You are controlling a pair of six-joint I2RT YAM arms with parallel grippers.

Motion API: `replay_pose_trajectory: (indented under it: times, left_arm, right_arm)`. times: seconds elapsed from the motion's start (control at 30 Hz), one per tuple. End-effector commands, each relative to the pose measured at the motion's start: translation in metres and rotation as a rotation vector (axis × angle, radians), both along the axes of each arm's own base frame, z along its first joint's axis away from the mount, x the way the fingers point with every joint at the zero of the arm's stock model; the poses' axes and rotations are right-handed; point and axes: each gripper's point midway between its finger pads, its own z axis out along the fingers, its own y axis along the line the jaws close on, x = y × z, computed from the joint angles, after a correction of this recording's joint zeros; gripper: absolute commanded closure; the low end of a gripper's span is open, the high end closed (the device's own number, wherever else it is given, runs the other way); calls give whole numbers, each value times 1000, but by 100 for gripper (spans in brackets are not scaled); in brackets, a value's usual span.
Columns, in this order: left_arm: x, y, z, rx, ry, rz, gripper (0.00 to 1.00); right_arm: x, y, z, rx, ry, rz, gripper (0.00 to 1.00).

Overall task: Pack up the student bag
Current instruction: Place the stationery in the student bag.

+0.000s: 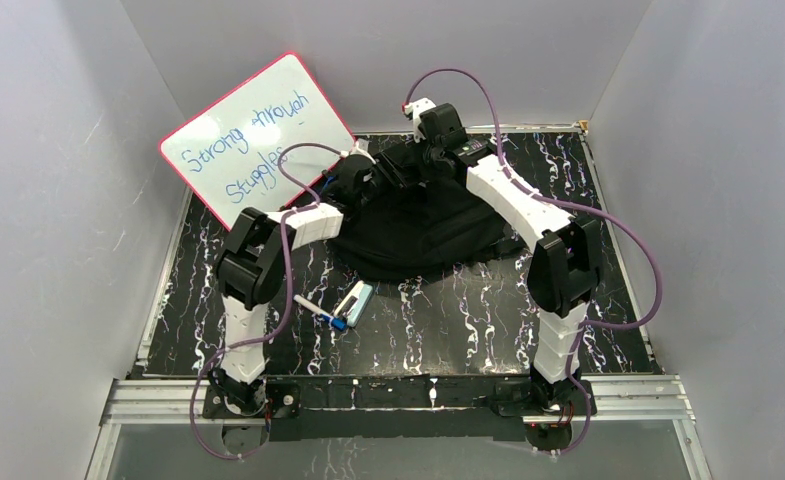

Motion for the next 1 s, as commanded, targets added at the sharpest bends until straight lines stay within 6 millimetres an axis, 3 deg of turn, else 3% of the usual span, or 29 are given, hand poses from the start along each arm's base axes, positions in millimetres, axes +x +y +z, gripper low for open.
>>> replay_pose_trajectory:
  times: [0.0,0.2,0.4,0.7,0.97]
  left_arm:
    - [-13,15,57,30,-106,-9,55]
    - [-34,44,67,155,-170,10,55]
    - [-64,76,53,290,-168,9,55]
    - [-117,149,9,527,-27,104,55]
    - [-175,204,-30,605,181,240,55]
  right_arm:
    - [4,2,56,99,-127,-4,98]
    - [4,6,55,105,-121,8,94]
    - [1,11,50,118,-103,37,83]
    - [-7,15,49,134,-85,70,55]
    - [-26,26,66,222,-70,131,50]
